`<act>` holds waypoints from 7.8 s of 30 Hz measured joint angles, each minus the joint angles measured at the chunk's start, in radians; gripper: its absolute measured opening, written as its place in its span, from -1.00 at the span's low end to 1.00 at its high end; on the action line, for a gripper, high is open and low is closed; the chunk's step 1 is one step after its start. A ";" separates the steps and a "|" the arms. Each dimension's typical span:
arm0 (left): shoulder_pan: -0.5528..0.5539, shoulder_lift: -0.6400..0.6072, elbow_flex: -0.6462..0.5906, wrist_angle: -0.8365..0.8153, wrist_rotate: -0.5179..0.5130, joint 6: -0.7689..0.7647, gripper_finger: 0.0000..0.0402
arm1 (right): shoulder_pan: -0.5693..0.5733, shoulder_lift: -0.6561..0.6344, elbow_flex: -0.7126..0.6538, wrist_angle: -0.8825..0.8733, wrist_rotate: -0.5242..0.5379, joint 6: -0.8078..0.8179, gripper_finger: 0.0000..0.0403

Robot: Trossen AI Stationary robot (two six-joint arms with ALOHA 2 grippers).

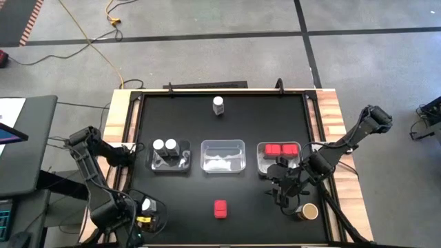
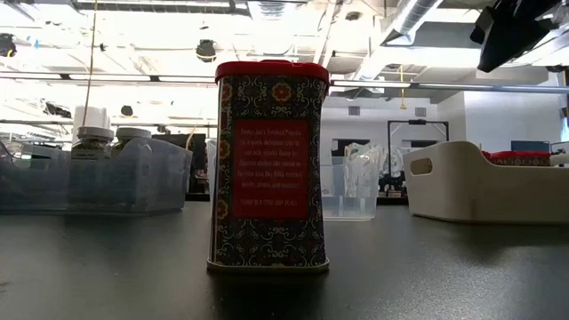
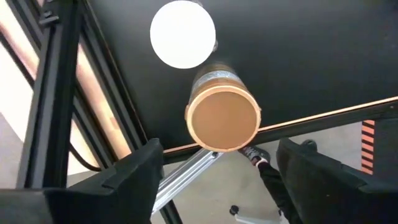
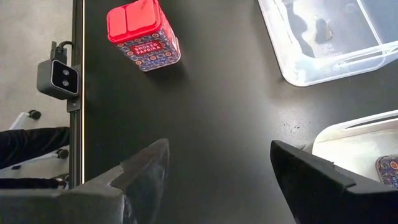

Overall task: Sort spices by type
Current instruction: Put the left gold seasoning bottle into the transparent bin

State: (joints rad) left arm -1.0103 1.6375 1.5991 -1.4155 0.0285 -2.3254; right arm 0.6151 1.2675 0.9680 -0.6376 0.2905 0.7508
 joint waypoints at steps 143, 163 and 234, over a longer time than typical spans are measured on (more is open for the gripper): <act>-0.029 0.132 -0.174 0.200 -0.016 -0.025 0.61 | 0.000 0.000 0.000 -0.013 0.000 0.010 0.52; -0.029 0.132 -0.174 0.253 -0.008 -0.026 0.39 | 0.000 0.000 0.000 -0.013 0.000 0.010 0.52; 0.940 0.154 0.156 0.386 -0.188 0.894 0.38 | -0.022 -0.681 -0.200 -0.424 0.235 0.030 0.52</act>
State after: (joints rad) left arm -0.0700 1.7919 1.7554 -1.0296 -0.1592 -1.4314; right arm 0.5930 0.5866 0.7684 -1.0612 0.5251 0.7809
